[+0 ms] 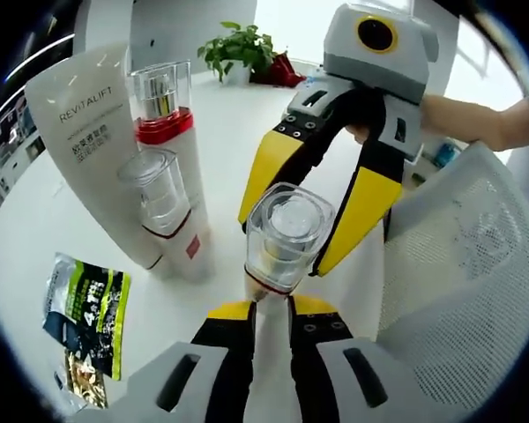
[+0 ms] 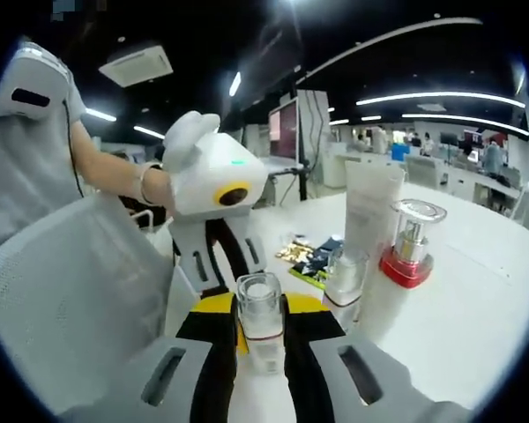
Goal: Arrange the skincare products in the storage area until every visible bottle or jar stands upright without overlapping.
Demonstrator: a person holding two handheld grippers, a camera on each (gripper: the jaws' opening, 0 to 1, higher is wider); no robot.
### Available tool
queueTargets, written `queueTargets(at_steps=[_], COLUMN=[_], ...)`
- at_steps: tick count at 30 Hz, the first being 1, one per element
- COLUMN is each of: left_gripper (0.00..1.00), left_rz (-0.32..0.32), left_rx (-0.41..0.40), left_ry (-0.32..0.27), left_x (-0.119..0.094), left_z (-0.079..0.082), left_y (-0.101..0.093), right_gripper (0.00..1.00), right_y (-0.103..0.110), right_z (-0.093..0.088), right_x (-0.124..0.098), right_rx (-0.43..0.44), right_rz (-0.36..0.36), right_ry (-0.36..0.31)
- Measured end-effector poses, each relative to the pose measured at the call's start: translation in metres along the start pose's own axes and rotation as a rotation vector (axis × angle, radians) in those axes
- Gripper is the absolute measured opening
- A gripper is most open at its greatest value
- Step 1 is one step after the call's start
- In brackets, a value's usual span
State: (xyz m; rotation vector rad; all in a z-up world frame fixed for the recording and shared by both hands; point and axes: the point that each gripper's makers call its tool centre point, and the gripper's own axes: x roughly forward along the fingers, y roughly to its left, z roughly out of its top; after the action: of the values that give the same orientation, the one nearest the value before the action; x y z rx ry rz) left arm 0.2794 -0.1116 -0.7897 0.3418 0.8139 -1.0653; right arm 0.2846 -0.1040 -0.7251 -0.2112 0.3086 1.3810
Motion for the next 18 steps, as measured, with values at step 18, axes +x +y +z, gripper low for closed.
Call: queueTargets(at_steps=[18], left_gripper=[0.06], left_rz=[-0.01], left_rx=[0.015], left_ry=[0.019], left_x=[0.002], left_z=[-0.003], left_y=[-0.007], right_gripper=[0.23], right_y=[0.0], right_z=[-0.054], right_x=[-0.007], right_rx=[0.016], right_rz=[-0.024], right_ry=[0.225])
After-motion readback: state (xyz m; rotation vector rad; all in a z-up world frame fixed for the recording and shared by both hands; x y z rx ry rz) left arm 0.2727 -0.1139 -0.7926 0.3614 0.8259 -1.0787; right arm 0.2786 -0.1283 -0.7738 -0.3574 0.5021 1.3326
